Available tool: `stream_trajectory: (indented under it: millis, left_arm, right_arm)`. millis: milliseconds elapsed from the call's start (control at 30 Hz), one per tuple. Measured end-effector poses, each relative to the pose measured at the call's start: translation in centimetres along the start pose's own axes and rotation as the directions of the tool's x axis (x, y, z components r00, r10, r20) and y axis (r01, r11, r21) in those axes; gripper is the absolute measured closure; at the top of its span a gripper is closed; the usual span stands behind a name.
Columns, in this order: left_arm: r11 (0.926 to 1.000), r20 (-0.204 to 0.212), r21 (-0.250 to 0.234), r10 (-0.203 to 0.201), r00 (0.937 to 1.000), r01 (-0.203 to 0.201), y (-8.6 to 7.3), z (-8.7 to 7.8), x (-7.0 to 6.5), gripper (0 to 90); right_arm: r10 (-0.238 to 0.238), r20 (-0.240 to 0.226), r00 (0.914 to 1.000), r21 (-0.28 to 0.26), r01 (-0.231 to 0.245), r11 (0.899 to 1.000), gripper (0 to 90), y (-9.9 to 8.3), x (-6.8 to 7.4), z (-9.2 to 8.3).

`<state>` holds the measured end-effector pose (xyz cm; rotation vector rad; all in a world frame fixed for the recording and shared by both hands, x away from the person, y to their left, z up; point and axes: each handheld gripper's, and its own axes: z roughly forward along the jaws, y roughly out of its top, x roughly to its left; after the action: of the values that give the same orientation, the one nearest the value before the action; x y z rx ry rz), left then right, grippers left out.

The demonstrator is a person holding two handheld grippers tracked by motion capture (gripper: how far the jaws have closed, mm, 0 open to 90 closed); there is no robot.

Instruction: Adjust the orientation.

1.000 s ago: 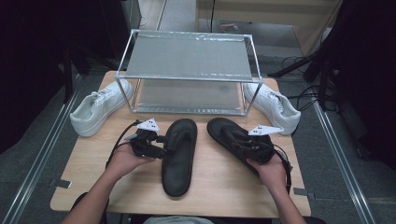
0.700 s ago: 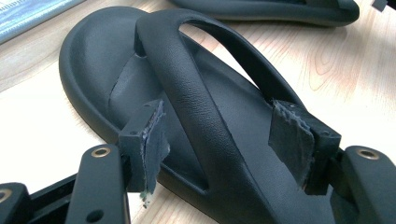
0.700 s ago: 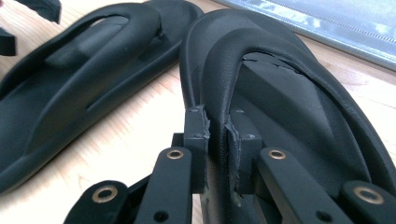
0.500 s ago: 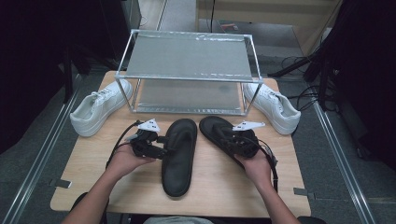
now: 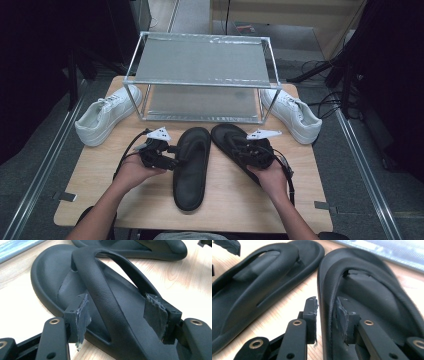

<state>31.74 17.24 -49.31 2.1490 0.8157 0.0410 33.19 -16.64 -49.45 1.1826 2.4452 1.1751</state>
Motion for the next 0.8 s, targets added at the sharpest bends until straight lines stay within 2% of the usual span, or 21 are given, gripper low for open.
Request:
stream_trajectory:
  millis: [200, 267, 300, 367, 433, 500, 533, 567, 600, 800]
  left_arm:
    - [0.9995, 0.003, -0.015, -0.028, 0.9996, 0.028, -0.1, -0.6, 0.4, 43.1]
    - [0.9989, -0.005, -0.021, -0.041, 0.9992, 0.041, -0.1, -0.9, 0.5, 51.7]
    - [0.9988, -0.025, -0.026, -0.041, 0.9988, 0.041, -0.1, -1.1, 0.5, 55.9]
    - [0.9987, -0.053, -0.035, -0.038, 0.9979, 0.036, -0.1, -1.4, 0.6, 66.9]
    - [0.9983, -0.064, -0.011, -0.058, 0.9963, 0.058, -0.3, -1.5, 1.0, 78.5]
    - [0.9974, -0.060, 0.030, -0.063, 0.9962, 0.065, -0.5, -1.1, 1.3, 86.8]
    - [0.9960, -0.067, 0.063, -0.059, 0.9960, 0.063, -0.5, -0.7, 1.4, 88.2]
    - [0.9960, -0.067, 0.063, -0.059, 0.9960, 0.063, -0.5, -0.7, 1.4, 88.2]
    - [0.9936, -0.066, 0.097, -0.052, 0.9965, 0.058, -0.6, -0.1, 1.3, 88.4]
    - [0.9893, -0.058, 0.138, -0.038, 0.9976, 0.045, -0.6, 0.8, 1.0, 88.2]
  right_arm:
    - [0.000, -0.027, 0.9996, -0.055, -0.001, 0.998, 70.1, 0.0, -0.5, -1.8]
    - [-0.004, -0.022, 0.9998, -0.074, 0.002, 0.997, 68.5, -0.1, -0.8, -2.4]
    - [-0.003, -0.014, 0.9999, -0.078, 0.002, 0.997, 70.1, -0.2, -0.9, -2.6]
    - [-0.003, 0.000, 1.0000, -0.075, 0.003, 0.997, 78.4, -0.3, -1.3, -2.7]
    - [-0.004, 0.009, 1.0000, -0.057, 0.004, 0.998, 87.6, -0.4, -1.6, -2.5]
    - [0.002, 0.006, 1.0000, -0.034, -0.002, 0.999, 90.0, -0.4, -1.9, -1.9]
    - [0.002, 0.003, 1.0000, -0.020, -0.002, 1.000, 90.0, -0.4, -1.9, -1.4]
    - [0.002, 0.003, 1.0000, -0.020, -0.002, 1.000, 90.0, -0.4, -1.9, -1.4]
    - [-0.002, -0.006, 1.0000, -0.008, 0.002, 1.000, 90.0, -0.4, -1.7, -0.9]
    - [-0.029, -0.011, 0.9995, 0.012, 0.029, 0.999, 90.0, -0.4, -1.1, -0.2]
